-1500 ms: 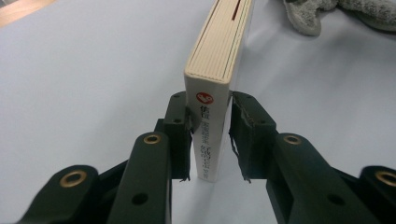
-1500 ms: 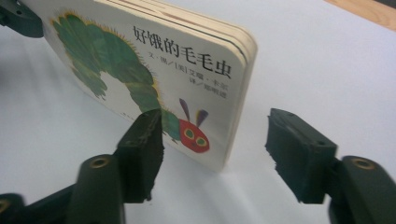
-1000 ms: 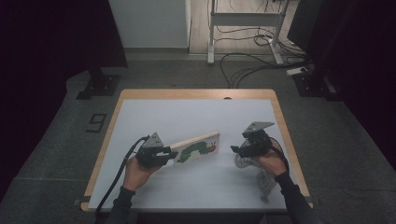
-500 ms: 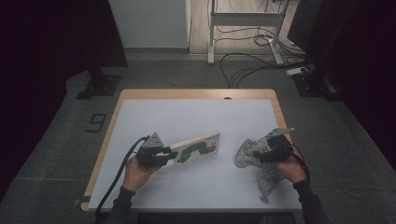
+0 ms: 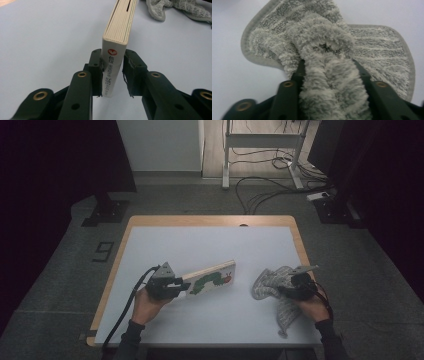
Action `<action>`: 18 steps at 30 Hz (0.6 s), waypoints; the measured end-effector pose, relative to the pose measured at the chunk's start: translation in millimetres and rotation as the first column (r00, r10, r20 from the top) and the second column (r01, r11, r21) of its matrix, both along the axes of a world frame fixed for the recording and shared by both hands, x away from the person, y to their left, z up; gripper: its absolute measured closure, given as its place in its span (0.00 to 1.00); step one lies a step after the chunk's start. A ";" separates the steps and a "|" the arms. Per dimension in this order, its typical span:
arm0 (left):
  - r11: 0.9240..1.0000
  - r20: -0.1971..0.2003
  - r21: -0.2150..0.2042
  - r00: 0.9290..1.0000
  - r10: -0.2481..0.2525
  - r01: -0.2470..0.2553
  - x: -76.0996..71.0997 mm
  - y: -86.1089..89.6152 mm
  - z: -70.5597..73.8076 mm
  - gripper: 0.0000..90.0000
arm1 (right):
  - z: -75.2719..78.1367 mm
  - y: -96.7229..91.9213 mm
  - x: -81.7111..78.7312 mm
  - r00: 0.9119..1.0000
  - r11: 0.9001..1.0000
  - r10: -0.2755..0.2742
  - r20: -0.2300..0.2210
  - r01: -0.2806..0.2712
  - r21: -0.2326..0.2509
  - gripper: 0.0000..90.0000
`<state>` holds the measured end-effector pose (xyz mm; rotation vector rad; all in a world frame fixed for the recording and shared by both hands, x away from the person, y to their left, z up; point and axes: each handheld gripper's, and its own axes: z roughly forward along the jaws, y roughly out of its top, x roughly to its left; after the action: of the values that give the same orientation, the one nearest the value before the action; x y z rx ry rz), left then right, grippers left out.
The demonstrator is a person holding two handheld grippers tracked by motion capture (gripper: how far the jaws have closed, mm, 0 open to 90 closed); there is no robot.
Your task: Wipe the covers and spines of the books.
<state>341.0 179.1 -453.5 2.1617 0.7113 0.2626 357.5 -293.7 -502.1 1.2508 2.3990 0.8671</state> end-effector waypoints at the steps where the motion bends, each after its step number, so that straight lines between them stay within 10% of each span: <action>1: 1.000 -0.002 0.000 1.000 0.001 -0.001 0.1 0.0 0.1 0.77 | 1.2 -0.1 -0.5 1.000 1.000 0.000 0.001 0.000 -0.001 0.69; 18: 1.000 -0.001 0.001 1.000 0.003 -0.003 1.3 0.6 0.1 0.77 | 40.3 30.0 -11.3 0.987 0.985 0.150 0.051 -0.154 0.078 0.70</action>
<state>342.3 179.7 -453.4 2.1615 0.7149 0.2637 346.2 -263.7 -461.8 1.0749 2.4713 1.0355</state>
